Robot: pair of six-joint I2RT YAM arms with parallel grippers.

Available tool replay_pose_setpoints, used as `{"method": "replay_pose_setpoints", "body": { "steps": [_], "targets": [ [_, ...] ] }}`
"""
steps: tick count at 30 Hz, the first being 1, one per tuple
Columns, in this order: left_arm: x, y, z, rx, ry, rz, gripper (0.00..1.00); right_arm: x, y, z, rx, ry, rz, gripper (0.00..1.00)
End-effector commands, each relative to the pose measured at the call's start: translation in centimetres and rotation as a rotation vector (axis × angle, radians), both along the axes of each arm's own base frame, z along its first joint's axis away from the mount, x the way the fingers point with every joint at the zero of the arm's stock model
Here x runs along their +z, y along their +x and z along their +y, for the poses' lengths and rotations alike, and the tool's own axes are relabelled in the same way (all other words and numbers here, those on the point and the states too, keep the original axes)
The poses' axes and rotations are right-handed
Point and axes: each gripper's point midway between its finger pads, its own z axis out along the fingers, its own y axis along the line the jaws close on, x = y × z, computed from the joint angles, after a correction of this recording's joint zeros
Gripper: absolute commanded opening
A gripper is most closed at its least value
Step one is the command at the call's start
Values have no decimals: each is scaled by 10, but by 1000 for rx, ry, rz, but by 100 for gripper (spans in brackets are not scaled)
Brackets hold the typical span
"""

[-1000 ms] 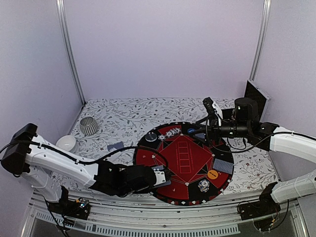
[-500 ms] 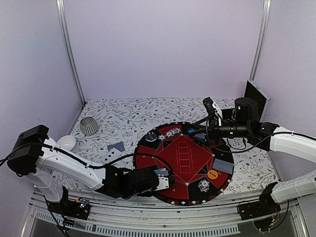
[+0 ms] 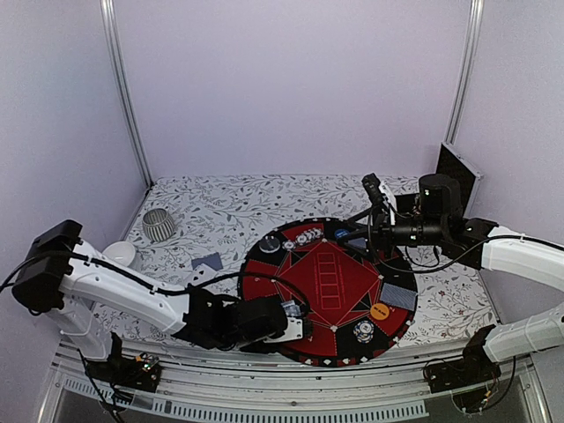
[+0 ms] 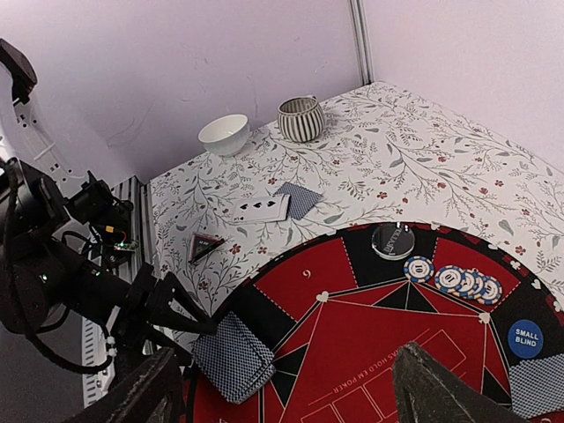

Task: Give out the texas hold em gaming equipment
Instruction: Place the poker card in the face-down deck piles, then pick up the face-down deck piles from the face-down deck piles.

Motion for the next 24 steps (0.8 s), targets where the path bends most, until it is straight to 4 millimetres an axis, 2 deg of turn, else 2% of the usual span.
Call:
{"method": "replay_pose_setpoints", "body": {
  "steps": [1, 3, 6, 9, 11, 13, 15, 16, 19, 24],
  "targets": [
    [29, -7, -4, -1, -56, 124, 72, 9, -3, -1, 10, 27, -18, 84],
    [47, 4, -4, 62, -127, 227, 78, 10, -3, -2, 10, 30, -22, 84],
    [70, 51, 18, 286, -249, 405, 80, 11, -5, -3, 14, 33, -28, 84],
    [86, 107, 63, 538, -358, 461, 82, 12, -4, -5, 12, 33, -29, 84],
    [88, 135, 103, 723, -400, 477, 96, 12, -3, -6, 11, 35, -28, 84],
    [76, 154, 148, 915, -411, 506, 98, 11, -3, -7, 18, 37, -22, 84],
    [56, 163, 191, 1090, -410, 573, 98, 11, -4, -6, 31, 39, -23, 84],
    [46, 161, 200, 1134, -397, 605, 98, 11, -5, -6, 35, 40, -23, 84],
    [18, 156, 217, 1196, -359, 659, 98, 8, -5, -6, 41, 36, -12, 84],
    [-14, 153, 218, 1195, -300, 705, 98, 2, -6, -6, 46, 30, 1, 84]
  ]
}}
